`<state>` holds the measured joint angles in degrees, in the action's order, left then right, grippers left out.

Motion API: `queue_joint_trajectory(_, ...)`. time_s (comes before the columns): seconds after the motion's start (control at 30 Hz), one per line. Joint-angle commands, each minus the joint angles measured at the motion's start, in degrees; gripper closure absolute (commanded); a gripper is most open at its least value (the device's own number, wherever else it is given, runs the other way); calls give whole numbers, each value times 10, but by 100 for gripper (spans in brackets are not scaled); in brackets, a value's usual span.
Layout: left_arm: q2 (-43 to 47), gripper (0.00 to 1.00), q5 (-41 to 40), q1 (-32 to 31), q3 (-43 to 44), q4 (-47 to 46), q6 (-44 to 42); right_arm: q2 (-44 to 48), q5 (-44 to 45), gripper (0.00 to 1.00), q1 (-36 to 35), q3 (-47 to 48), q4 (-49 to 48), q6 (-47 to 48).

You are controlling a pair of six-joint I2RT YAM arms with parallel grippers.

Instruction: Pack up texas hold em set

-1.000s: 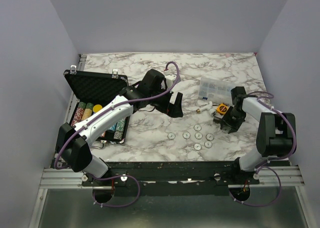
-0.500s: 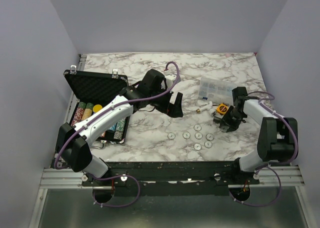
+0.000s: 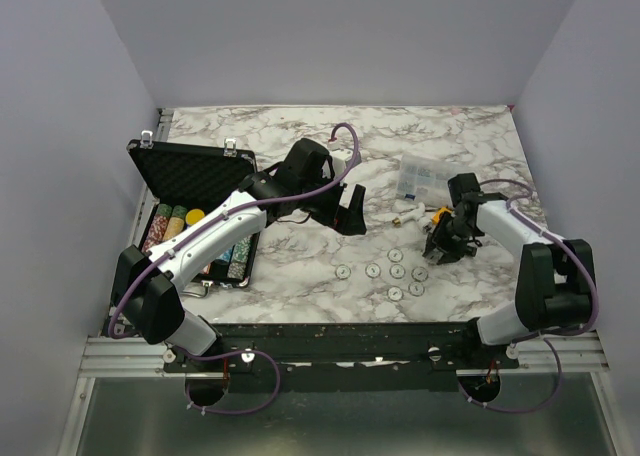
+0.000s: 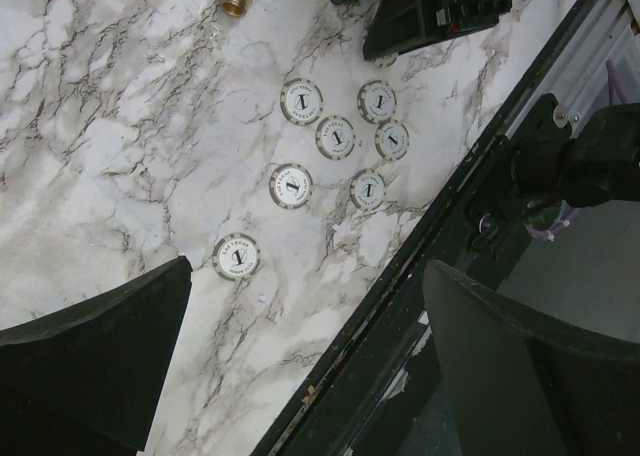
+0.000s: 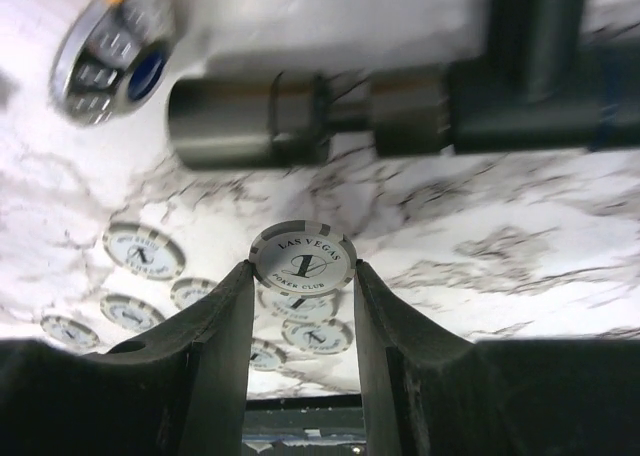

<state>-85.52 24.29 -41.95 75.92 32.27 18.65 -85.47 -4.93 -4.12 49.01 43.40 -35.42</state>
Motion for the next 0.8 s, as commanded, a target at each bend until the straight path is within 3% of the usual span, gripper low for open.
queue_joint_trajectory(0.0,11,2,13,2,-7,-9,-1,19,-17,71,-50,7,30,-26)
queue_joint_trajectory(0.3,11,2,19,2,-7,-11,1,33,-5,70,-98,-2,52,-49)
queue_joint_trajectory(0.77,13,2,21,2,-8,-12,2,26,2,67,-114,-25,47,-52)
